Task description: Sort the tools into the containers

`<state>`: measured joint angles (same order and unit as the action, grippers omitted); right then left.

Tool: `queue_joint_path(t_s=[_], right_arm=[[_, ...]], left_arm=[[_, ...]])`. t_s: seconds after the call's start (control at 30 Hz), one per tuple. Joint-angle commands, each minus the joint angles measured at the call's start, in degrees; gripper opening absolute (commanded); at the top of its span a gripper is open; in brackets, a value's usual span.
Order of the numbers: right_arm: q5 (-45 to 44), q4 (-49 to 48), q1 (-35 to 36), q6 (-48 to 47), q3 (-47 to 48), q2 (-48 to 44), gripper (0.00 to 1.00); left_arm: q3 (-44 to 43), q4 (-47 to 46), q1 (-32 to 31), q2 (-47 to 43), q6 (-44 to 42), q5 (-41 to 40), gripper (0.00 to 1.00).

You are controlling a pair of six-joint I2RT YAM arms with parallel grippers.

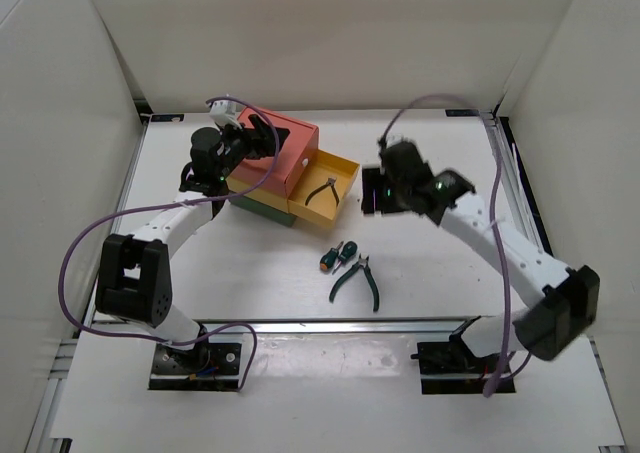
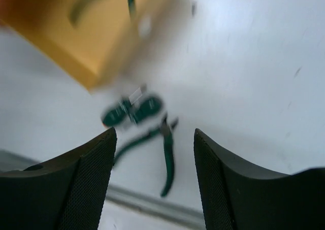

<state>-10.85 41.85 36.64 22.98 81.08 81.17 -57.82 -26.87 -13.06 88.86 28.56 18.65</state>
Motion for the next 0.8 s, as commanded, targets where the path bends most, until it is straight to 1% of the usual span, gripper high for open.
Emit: queue_joint_path(t_s=[0.0,0.03,0.13,0.23,0.43,0.6,0.7,0.77], right_arm=[[2.8,-1.8,4.5,5.1,-16.0,-5.5,0.66],[3.8,-3.0,4.8,5.8,-22.9,-9.1,0.66],[7.0,-6.6,5.7,7.2,-32.7,-13.0,0.66],[6.6,-7.7,7.1,9.1,-35.9,-13.0,0.66],[7.0,-10.2,8.4,9.4,-38.5,-8.9,0.69],[6.8,-10.9,9.2,7.6,-37.5,-4.2,0.69],[5.2,-9.2,9.6,8.0,-36.6,0.4,0.66],[4.5,-9.5,9.8,7.6,-36.8,2.5,0.6]], left_arm=[[3.9,14.7,0.0,4.8,3.4,0.3,0.99],[3.9,14.7,0.0,4.8,3.2,0.3,0.99],[4.7,14.7,0.0,5.0,3.2,0.3,0.99],[5.4,14.4,0.0,5.0,3.8,0.9,0.99],[6.6,14.6,0.1,3.8,3.4,0.7,0.99],[7.3,15.5,0.0,2.5,2.6,0.3,0.99],[7.5,15.7,0.0,2.4,2.7,0.3,0.99],[7.5,15.9,0.0,2.4,2.7,0.3,0.99]])
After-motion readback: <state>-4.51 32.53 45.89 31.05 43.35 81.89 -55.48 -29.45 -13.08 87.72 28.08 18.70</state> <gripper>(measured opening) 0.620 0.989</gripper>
